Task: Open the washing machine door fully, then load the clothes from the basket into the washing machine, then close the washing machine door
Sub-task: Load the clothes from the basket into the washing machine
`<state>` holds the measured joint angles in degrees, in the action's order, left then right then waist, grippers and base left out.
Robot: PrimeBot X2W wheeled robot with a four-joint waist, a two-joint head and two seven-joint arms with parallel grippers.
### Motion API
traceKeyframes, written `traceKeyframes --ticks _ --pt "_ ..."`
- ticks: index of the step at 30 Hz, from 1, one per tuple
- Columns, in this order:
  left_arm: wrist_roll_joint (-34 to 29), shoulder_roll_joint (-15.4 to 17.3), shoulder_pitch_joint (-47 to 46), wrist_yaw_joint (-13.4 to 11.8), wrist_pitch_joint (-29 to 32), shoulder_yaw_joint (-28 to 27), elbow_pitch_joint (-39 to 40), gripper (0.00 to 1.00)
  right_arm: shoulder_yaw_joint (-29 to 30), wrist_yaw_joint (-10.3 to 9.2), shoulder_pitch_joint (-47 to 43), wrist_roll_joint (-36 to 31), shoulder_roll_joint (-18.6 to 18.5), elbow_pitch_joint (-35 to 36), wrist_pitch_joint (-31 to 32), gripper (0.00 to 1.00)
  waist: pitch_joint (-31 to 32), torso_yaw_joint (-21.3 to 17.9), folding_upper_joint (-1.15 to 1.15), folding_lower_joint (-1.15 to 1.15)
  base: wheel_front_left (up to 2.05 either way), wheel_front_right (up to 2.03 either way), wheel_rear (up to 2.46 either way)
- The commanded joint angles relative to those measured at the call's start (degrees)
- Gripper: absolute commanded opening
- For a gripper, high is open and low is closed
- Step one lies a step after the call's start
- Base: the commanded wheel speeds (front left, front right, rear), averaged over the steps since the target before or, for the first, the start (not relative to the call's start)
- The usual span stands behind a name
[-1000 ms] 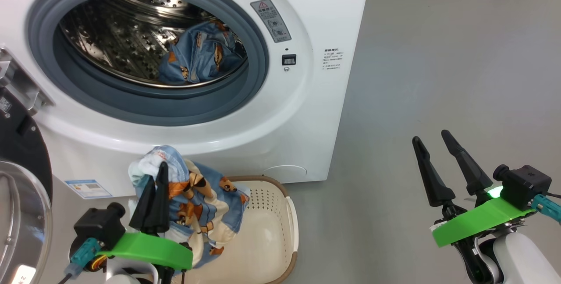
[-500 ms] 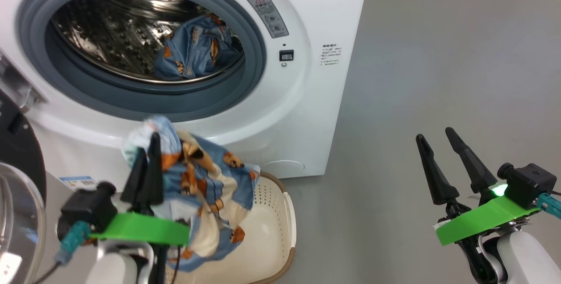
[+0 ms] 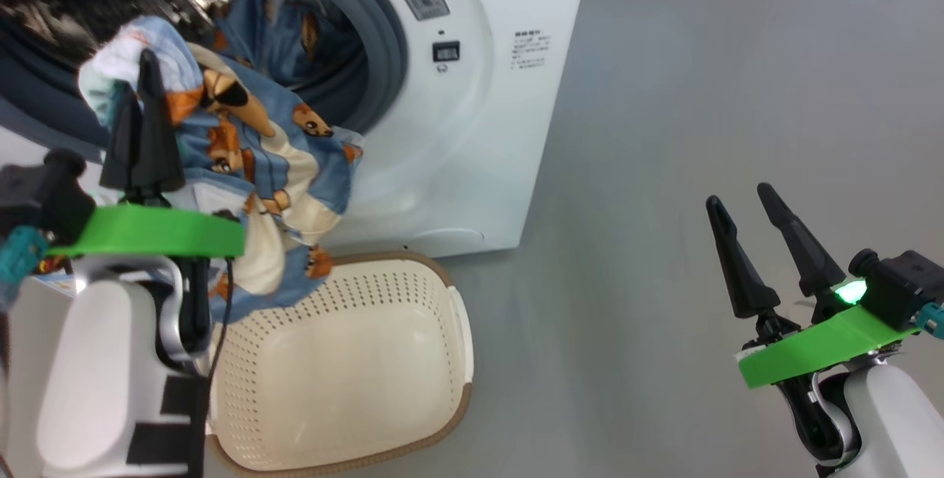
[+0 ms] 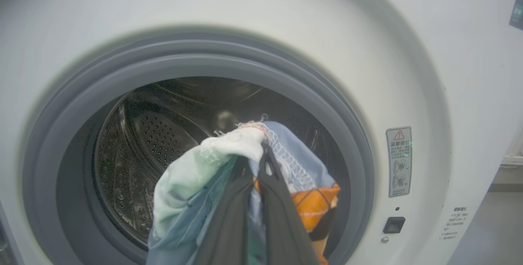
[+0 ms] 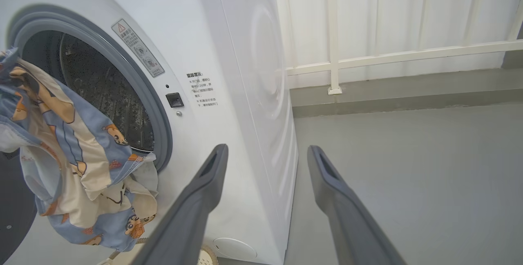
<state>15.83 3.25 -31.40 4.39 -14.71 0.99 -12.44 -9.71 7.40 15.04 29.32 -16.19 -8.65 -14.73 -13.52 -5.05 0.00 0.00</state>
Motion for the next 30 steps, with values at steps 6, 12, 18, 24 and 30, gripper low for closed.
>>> traceKeyframes --ticks 6,12,18,24,30 --pt "-0.85 2.83 -9.76 1.29 -0.29 -4.5 -10.68 0.0 -0.69 0.09 2.94 0.63 -0.87 2.47 -0.27 1.0 -8.36 -4.12 0.0 0.0 0.0 0.0 0.0" --pt "-2.16 4.88 -19.49 1.87 -0.29 -5.61 -23.1 0.0 -0.82 0.09 4.89 0.81 -0.92 3.28 -0.27 1.0 -14.12 -6.17 0.0 0.0 0.0 0.0 0.0" --pt "-3.54 7.09 -28.06 1.99 -0.29 -6.97 -30.45 0.0 -0.92 0.09 6.72 1.03 -0.34 3.86 -0.27 1.0 -19.8 -8.45 0.0 0.0 0.0 0.0 0.0" --pt "-5.58 8.47 -33.24 1.3 -0.29 -7.57 -31.38 0.0 -0.67 0.09 7.39 1.05 0.01 4.21 -0.27 1.0 -23.15 -9.84 0.0 0.0 0.0 0.0 0.0" --pt "-6.79 8.81 -37.41 0.17 -0.29 -10.62 -24.82 0.0 -1.03 0.09 8.12 1.06 0.4 4.5 -0.27 1.0 -24.81 -10.82 0.0 0.0 0.0 0.0 0.0"
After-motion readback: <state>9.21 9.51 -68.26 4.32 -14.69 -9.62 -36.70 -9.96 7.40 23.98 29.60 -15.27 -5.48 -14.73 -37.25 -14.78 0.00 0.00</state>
